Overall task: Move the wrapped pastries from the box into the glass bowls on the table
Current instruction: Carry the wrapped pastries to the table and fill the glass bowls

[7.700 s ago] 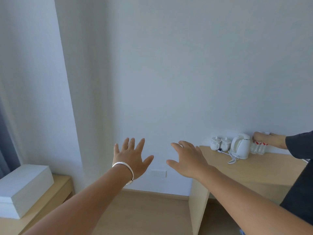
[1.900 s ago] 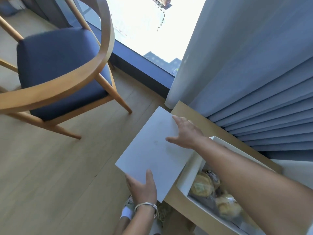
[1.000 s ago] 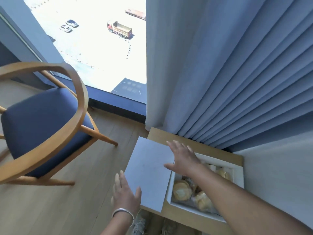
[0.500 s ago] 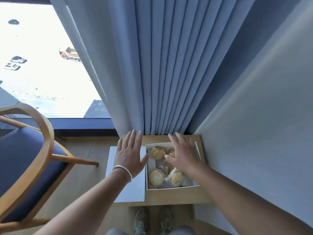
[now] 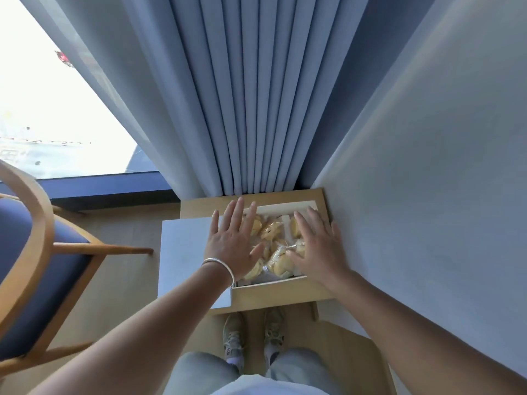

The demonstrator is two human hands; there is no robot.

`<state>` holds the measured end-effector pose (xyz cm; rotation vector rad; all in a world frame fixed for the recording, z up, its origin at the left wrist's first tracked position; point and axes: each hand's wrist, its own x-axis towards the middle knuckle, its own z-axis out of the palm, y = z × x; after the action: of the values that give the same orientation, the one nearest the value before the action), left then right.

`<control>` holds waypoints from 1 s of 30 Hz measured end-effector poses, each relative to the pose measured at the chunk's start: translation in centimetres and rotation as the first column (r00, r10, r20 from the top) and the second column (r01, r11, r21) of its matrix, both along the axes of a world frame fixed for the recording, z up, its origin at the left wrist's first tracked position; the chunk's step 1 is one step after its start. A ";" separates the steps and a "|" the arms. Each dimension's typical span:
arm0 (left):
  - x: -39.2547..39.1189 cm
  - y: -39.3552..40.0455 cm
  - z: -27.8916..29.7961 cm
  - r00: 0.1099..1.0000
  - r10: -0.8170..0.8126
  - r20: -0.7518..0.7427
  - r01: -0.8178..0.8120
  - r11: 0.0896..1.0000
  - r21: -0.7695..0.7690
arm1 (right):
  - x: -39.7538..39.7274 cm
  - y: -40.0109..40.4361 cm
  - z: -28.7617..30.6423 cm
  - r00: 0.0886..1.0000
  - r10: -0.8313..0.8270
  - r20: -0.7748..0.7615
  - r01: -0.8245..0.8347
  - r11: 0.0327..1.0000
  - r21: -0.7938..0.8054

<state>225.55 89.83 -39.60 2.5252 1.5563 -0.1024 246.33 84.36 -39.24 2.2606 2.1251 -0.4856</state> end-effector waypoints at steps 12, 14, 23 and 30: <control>1.0 -1.8 -8.0 0.998 0.047 0.040 -0.033 0.954 -0.297 | -1.1 -0.8 -8.3 0.997 0.016 -0.081 -0.031 0.981 -0.189; 1.5 -1.9 -9.9 1.000 0.018 0.023 -0.009 0.944 -0.330 | -1.2 -0.7 -10.2 0.994 -0.002 -0.114 -0.022 0.977 -0.210; 3.2 -2.1 -16.2 0.988 0.147 -0.038 -0.149 0.892 -0.428 | -1.4 0.0 -15.5 0.999 0.008 -0.032 -0.014 0.980 -0.198; 3.5 -2.2 -17.5 0.974 0.183 -0.133 -0.222 0.886 -0.407 | -2.5 0.1 -16.5 0.997 0.051 -0.064 -0.063 0.978 -0.200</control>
<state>229.08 87.68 -57.08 2.0399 1.6147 -0.4779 243.81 84.46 -55.77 2.0956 2.0538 -0.7373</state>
